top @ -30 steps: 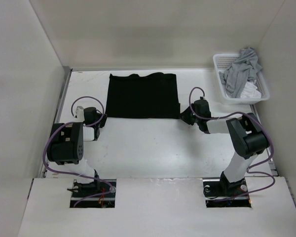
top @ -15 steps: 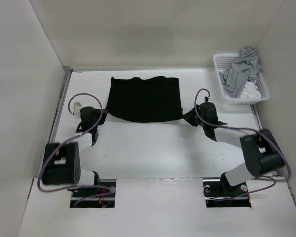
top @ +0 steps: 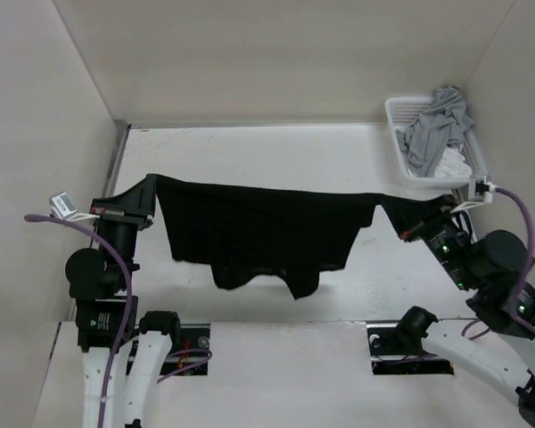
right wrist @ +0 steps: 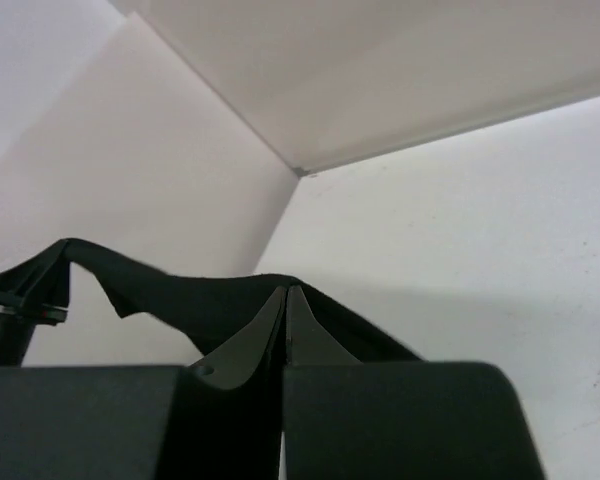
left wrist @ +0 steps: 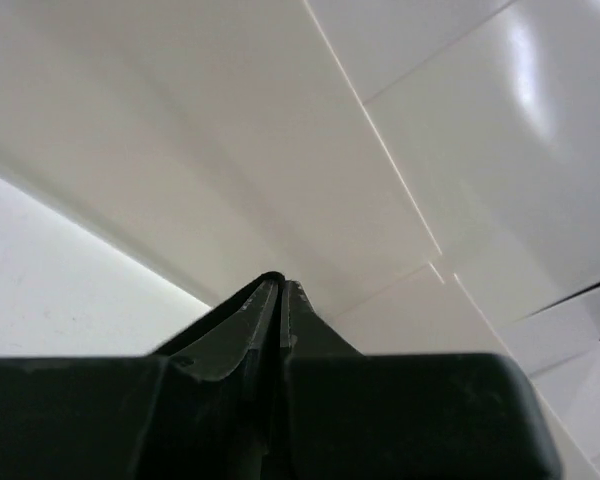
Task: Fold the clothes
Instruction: Fold the tank top
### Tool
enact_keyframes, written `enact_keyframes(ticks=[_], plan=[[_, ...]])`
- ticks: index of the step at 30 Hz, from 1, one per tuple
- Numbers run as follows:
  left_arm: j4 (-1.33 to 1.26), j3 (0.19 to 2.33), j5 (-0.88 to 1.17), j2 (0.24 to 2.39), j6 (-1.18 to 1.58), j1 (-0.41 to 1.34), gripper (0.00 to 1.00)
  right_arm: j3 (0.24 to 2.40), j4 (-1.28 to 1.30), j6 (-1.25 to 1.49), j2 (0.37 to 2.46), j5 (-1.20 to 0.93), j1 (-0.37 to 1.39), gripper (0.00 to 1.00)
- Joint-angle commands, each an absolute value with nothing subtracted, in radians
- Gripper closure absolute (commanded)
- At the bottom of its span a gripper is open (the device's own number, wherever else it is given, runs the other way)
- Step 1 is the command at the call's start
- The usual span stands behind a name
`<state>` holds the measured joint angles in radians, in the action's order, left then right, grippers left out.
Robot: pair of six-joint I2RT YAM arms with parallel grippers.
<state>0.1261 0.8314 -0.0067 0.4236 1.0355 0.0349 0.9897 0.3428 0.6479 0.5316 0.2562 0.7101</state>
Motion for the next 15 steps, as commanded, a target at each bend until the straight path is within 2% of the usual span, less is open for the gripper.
enact_keyframes(ticks=[1,4,7,11,15], plan=[[0.346,0.882,-0.005,0.400,0.988,0.053,1.00,1.060,0.583,0.630,0.508,0.442,0.826,1.00],[0.380,0.874,-0.011,0.397,0.979,0.050,0.99,1.051,0.581,0.634,0.523,0.485,0.898,1.00],[0.365,0.816,-0.012,0.435,0.979,0.047,0.99,0.985,0.511,0.626,0.581,0.445,0.869,1.00],[0.250,0.695,-0.018,0.570,0.991,0.031,0.99,0.852,0.307,0.633,0.725,0.209,0.658,0.99],[0.016,0.637,-0.044,0.861,1.028,0.027,0.99,0.801,0.039,0.675,1.009,-0.050,0.417,1.00]])
